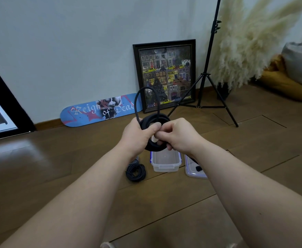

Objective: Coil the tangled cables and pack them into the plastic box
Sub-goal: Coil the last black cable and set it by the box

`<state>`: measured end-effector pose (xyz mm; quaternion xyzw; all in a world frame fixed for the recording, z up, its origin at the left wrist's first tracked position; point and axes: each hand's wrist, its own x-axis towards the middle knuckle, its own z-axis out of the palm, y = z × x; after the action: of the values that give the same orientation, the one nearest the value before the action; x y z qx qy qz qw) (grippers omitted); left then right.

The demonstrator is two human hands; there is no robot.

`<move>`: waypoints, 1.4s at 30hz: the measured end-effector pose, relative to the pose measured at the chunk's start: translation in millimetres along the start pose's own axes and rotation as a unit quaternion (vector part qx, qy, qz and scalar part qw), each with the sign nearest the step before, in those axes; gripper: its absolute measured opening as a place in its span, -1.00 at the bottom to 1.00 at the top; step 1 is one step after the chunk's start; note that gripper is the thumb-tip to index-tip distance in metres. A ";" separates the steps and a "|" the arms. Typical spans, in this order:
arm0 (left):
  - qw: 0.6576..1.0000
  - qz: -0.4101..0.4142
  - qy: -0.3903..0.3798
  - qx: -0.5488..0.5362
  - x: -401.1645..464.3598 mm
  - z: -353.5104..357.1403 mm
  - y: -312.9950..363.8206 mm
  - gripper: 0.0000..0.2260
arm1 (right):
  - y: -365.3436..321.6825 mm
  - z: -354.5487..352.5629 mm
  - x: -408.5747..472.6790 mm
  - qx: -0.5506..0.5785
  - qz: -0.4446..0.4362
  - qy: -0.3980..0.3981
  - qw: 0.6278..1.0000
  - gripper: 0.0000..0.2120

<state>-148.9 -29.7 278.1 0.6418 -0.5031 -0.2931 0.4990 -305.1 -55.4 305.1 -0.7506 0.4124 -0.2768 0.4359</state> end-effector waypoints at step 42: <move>0.983 -0.131 0.080 -0.096 -0.7 -38.3 3.5 -0.81 | 8.5 -45.7 10.5 0.193 0.001 0.312 0.930 -0.95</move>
<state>-116.7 -15.7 294.0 0.6725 -0.3424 -0.3509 0.5544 -338.4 -86.3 319.5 -0.5272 0.4666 -0.5713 0.4219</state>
